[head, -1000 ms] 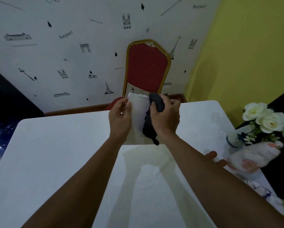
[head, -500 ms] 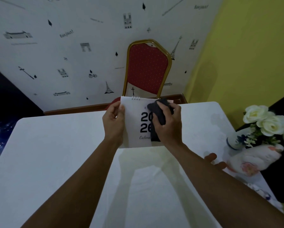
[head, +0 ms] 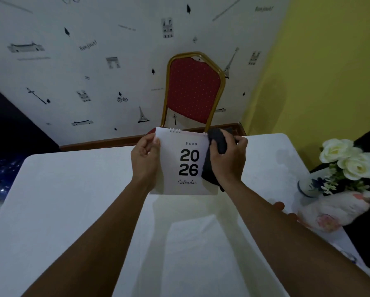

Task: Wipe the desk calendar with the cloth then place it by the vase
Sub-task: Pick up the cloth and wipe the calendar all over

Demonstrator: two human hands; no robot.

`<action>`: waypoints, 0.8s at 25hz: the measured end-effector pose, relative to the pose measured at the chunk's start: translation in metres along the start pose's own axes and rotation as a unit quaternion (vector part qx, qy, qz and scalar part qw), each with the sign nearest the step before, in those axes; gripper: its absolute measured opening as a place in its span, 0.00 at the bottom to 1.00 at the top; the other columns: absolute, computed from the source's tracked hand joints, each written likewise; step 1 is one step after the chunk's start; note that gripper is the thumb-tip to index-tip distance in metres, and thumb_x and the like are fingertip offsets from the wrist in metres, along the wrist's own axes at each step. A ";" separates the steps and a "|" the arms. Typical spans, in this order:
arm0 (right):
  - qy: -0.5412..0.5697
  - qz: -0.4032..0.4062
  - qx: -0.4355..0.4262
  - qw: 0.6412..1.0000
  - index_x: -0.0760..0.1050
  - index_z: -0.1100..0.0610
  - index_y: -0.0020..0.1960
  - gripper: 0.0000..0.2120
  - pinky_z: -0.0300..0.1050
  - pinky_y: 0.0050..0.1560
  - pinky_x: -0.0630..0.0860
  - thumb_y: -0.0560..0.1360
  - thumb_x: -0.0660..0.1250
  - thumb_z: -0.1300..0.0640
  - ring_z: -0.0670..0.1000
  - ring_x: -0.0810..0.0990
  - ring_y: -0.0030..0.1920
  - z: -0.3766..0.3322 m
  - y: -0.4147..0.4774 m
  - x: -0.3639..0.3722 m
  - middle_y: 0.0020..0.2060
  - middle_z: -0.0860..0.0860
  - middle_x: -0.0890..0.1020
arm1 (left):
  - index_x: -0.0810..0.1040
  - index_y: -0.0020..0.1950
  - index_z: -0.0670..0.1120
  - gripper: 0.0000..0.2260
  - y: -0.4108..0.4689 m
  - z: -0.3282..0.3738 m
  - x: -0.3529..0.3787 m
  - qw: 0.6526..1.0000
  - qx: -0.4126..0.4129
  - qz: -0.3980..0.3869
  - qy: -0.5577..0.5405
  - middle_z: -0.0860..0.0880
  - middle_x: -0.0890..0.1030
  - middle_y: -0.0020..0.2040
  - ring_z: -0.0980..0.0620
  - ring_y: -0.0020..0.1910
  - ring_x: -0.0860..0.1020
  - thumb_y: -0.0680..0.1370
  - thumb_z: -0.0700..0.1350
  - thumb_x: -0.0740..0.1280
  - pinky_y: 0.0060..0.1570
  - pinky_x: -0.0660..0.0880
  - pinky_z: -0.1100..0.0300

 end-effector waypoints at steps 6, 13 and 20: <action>-0.016 -0.094 -0.268 0.959 0.79 0.55 0.67 0.23 0.49 0.54 0.83 0.75 0.73 0.49 0.58 0.78 0.58 -0.033 -0.042 0.011 0.61 0.60 0.76 | 0.78 0.57 0.58 0.05 0.004 -0.001 -0.002 1.000 -0.008 -0.001 0.003 0.59 0.81 0.49 0.57 0.44 0.81 0.83 0.52 0.64 0.34 0.74 0.67; -0.042 -0.121 -0.362 0.923 0.82 0.56 0.62 0.22 0.54 0.51 0.84 0.73 0.72 0.44 0.58 0.80 0.54 -0.019 -0.053 -0.004 0.56 0.60 0.79 | 0.78 0.59 0.57 0.08 0.002 -0.018 -0.018 0.999 -0.037 0.009 0.004 0.57 0.82 0.50 0.51 0.47 0.80 0.83 0.54 0.64 0.39 0.75 0.58; -0.034 -0.039 -0.300 0.953 0.81 0.57 0.62 0.23 0.55 0.50 0.84 0.70 0.72 0.48 0.57 0.80 0.54 -0.010 -0.030 -0.023 0.58 0.58 0.78 | 0.79 0.53 0.63 0.05 -0.001 -0.016 -0.020 0.999 -0.041 -0.008 0.008 0.64 0.83 0.44 0.51 0.47 0.80 0.82 0.55 0.63 0.38 0.74 0.58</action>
Point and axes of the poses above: each hand's wrist, its own y-axis towards the middle knuckle, its own x-axis out of the palm, z = x × y, the point moved 5 cm from there along y, towards the middle knuckle
